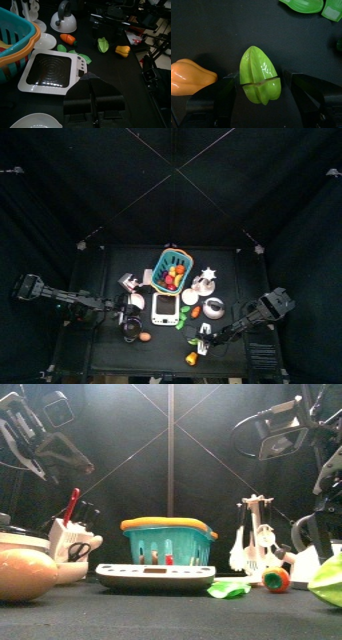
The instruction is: Grab starfruit
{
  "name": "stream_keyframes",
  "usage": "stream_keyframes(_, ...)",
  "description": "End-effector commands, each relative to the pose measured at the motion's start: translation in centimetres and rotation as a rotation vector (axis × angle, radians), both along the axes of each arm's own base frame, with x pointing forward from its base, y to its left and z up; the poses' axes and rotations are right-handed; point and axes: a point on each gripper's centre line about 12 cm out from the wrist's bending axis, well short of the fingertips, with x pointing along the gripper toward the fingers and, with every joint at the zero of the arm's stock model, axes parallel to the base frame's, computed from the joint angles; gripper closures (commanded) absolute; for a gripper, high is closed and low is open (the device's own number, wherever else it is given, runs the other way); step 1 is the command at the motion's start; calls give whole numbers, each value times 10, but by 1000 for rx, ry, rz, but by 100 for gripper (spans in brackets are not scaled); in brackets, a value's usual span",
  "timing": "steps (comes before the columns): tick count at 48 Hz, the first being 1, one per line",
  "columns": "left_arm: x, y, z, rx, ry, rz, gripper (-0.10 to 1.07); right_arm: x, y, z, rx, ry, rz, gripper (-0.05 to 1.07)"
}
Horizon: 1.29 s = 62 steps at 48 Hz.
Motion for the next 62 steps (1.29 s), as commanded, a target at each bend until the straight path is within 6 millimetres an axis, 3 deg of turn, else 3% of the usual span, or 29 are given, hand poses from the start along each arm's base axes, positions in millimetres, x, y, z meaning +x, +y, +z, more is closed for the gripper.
stream_keyframes(1,3,0,5,-3,-15,3,99,2,-1,4,8,-14,-5,8)
stream_keyframes(11,3,0,5,-3,-15,3,99,3,-1,5,11,-16,-6,26)
stream_keyframes(19,3,0,4,-2,-14,2,99,7,0,17,24,-46,-9,37)
stream_keyframes(29,4,0,6,-2,-18,2,99,11,1,42,47,-108,-12,37)
stream_keyframes(40,3,0,6,-3,-18,1,99,12,-4,41,45,-106,-27,37)
stream_keyframes(62,3,-1,4,-3,-14,-2,99,37,-21,58,112,-145,-150,37)
